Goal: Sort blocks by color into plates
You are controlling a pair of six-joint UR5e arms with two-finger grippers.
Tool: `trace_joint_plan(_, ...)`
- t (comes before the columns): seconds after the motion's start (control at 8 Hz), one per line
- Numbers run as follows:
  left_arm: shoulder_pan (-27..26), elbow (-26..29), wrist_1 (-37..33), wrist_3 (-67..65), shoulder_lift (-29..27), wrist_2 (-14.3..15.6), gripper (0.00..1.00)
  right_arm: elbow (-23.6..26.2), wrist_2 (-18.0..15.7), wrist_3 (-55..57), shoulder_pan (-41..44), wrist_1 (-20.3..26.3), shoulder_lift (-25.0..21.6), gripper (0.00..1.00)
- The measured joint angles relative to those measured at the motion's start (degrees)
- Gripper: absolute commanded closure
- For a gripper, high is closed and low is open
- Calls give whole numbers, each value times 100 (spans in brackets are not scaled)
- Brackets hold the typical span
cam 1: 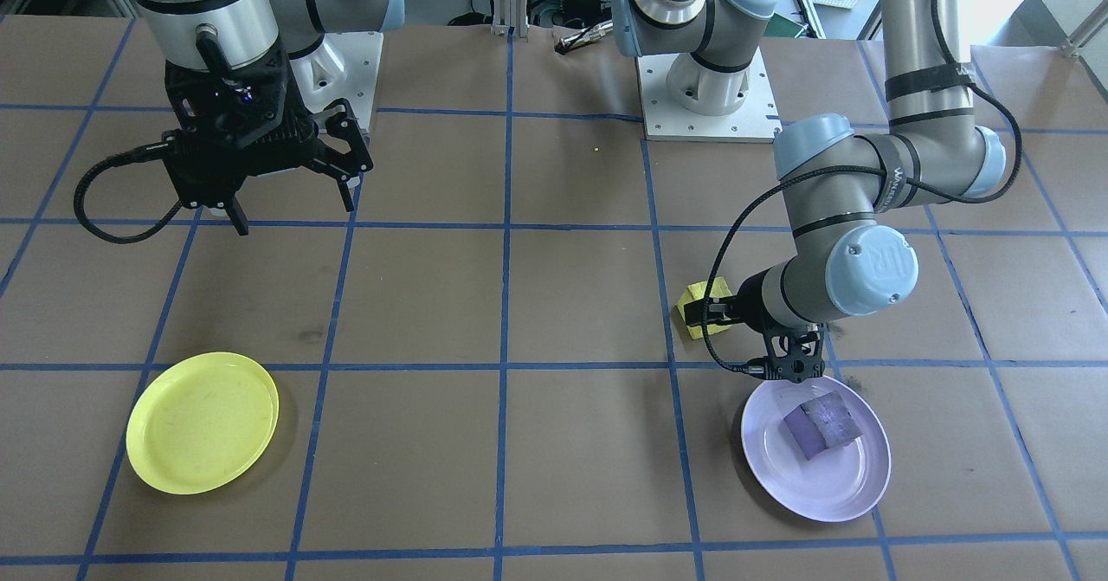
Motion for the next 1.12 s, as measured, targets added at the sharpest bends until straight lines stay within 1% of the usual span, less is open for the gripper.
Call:
trace_joint_plan(0.5, 16, -92, 16, -663, -20, -62, 3, 4, -1, -49, -3, -3, -10, 0)
trace_joint_plan(0.75, 18, -306, 143, -725, -15, -68, 3, 4, -3, -58, -1, -2, -10, 0)
trace_joint_plan(0.88, 17, -408, 210, -733, -12, -69, 16, 4, -12, -59, -1, -2, -9, 0)
trace_joint_plan(1.0, 14, -477, 246, -733, -4, -68, 59, 4, -19, -59, 0, -6, -9, 0)
trace_joint_plan(1.12, 12, -510, 262, -726, 18, -59, 82, 4, -20, -60, 0, -10, -9, 0)
